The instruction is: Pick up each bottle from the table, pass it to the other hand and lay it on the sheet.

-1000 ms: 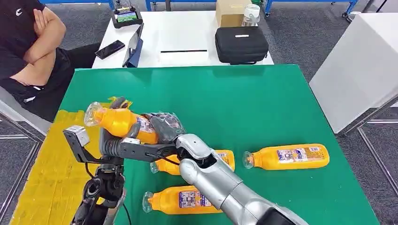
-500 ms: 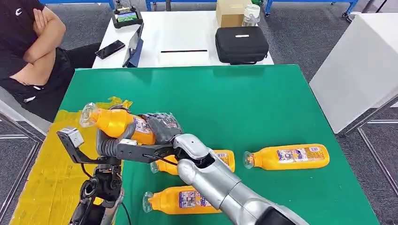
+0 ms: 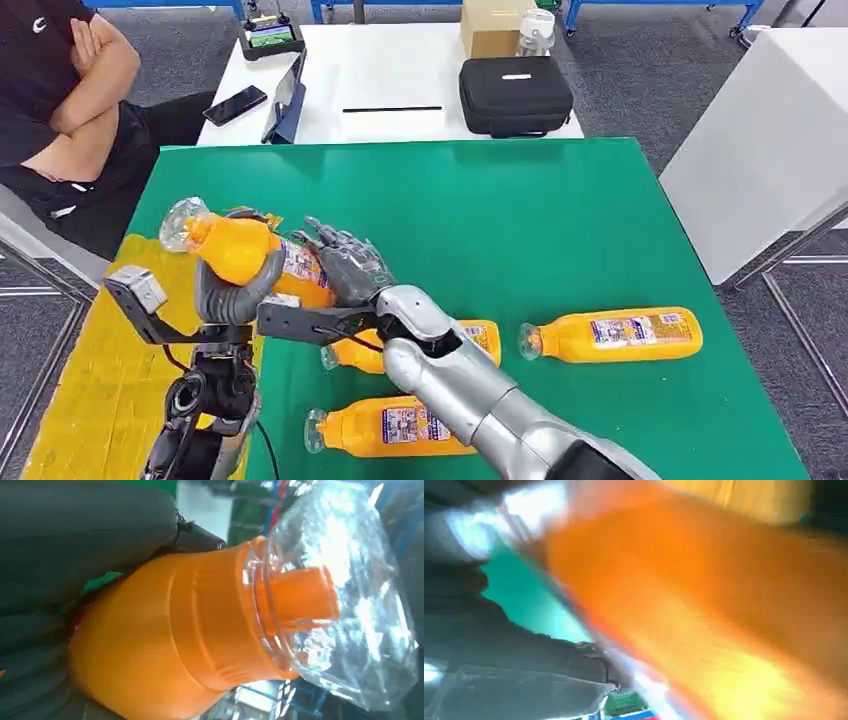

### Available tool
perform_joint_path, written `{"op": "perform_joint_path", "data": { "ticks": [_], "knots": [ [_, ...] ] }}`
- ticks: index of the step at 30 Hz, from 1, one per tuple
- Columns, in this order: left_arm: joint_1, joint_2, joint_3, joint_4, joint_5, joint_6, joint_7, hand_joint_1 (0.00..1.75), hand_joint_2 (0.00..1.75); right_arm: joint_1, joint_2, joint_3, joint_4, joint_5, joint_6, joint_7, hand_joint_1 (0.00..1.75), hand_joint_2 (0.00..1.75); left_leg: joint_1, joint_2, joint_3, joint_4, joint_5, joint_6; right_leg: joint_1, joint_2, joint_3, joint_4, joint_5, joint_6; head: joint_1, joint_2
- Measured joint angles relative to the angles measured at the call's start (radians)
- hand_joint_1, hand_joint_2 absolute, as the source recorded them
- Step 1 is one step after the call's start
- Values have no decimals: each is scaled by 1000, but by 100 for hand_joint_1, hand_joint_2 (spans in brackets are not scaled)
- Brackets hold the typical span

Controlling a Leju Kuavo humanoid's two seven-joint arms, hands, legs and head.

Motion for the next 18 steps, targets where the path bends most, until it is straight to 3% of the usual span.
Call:
{"op": "perform_joint_path", "data": {
  "ticks": [4,10,16,18],
  "knots": [
    [10,5,20,-35,-78,45,-29,175,175,46,-38,-100,-66,3,-22,-38,0,0,0,0,0,0,0,0,0,-1,0,0,0,0,-1,0],
    [12,32,43,-40,-228,146,-53,175,175,155,-122,-267,-319,-6,-23,-91,0,0,0,-1,-1,0,0,0,0,-2,0,0,0,0,0,0],
    [13,60,43,-21,-476,301,-43,175,175,222,-166,-336,-460,-81,5,-143,0,0,0,-1,-1,0,0,0,0,-2,-1,0,0,0,-1,0],
    [9,72,41,5,-656,380,9,175,175,233,-178,-344,-492,-110,24,-160,0,0,0,0,0,0,0,0,0,-1,-1,0,0,0,-1,0]
  ]
}}
